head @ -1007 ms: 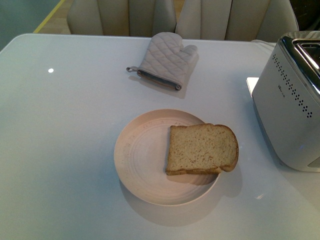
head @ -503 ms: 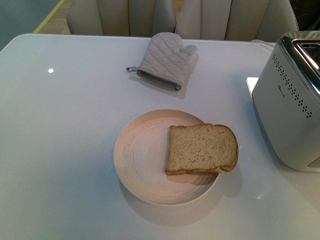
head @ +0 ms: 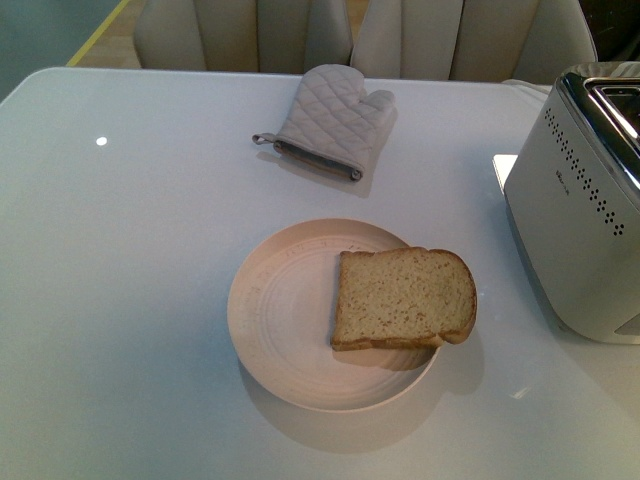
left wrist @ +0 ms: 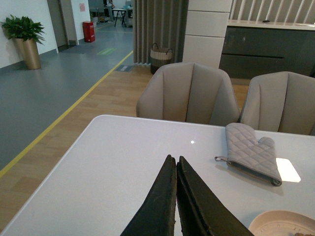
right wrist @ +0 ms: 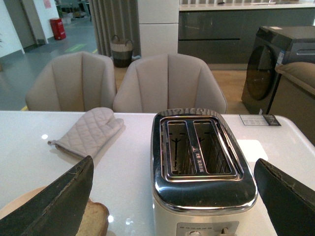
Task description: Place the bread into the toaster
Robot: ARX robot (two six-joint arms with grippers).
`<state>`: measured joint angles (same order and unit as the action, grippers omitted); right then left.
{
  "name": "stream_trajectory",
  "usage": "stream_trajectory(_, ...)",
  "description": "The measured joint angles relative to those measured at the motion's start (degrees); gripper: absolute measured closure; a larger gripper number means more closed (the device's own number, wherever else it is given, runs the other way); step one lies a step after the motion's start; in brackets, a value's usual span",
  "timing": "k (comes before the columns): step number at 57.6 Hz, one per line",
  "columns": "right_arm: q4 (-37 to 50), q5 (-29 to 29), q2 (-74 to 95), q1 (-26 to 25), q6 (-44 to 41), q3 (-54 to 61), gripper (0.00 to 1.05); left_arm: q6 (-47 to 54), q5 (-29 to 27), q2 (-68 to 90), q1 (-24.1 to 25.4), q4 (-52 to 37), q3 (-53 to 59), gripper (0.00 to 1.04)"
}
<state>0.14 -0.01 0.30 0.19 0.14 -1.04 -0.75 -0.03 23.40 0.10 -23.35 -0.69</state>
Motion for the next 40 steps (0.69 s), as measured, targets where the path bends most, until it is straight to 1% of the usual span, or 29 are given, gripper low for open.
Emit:
stream_trajectory(23, 0.0, 0.0, 0.0, 0.0, 0.0, 0.0, 0.09, 0.1, 0.0, -10.3, 0.0, 10.1, 0.0, 1.02)
stream_trajectory(34, 0.0, 0.0, 0.0, 0.0, 0.0, 0.0, 0.09, 0.1, 0.0, -13.6, 0.0, 13.5, 0.0, 1.02)
stream_trajectory(37, 0.0, 0.0, 0.0, 0.0, 0.0, 0.0, 0.09, 0.1, 0.0, -18.9, 0.0, 20.9, 0.0, 1.02)
stream_trajectory(40, 0.0, 0.0, 0.0, 0.0, 0.0, 0.0, 0.09, 0.1, 0.0, -21.8, 0.0, 22.7, 0.0, 1.02)
